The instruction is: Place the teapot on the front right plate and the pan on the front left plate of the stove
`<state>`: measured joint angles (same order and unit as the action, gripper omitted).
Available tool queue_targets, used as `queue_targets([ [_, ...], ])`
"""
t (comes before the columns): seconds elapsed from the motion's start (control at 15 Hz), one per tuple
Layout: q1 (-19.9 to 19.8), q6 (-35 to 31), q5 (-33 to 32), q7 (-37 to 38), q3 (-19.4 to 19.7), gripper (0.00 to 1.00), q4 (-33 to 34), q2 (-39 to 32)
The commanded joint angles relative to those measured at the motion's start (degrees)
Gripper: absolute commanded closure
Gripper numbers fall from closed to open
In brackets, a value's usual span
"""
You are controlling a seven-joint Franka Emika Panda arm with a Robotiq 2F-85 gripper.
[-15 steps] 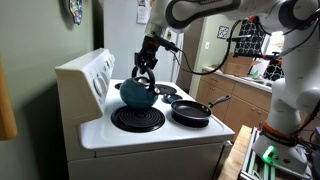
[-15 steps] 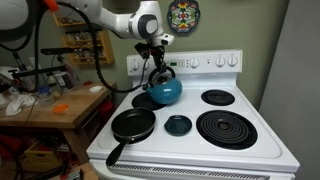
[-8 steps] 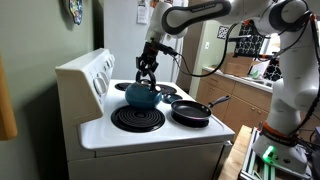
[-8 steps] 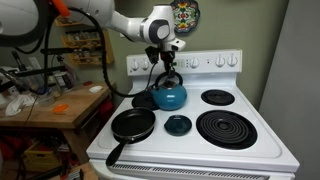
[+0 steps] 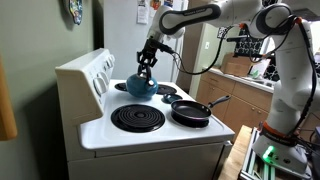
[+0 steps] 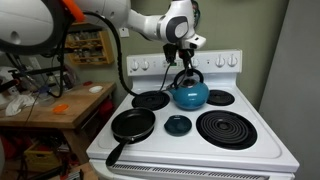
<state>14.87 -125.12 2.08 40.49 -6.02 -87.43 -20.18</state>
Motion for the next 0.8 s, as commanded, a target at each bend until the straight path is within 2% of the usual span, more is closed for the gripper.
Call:
queue_targets([
  [0.0, 0.2, -2.4, 1.1, 2.7, 0.7, 0.98, 7.1, -4.4],
  [0.33, 0.9, -6.4, 0.3, 4.3, 1.5, 0.98, 13.7, -10.1],
  [0.73, 0.9, -12.5, 1.8, 6.6, 2.4, 0.98, 18.4, -14.9],
])
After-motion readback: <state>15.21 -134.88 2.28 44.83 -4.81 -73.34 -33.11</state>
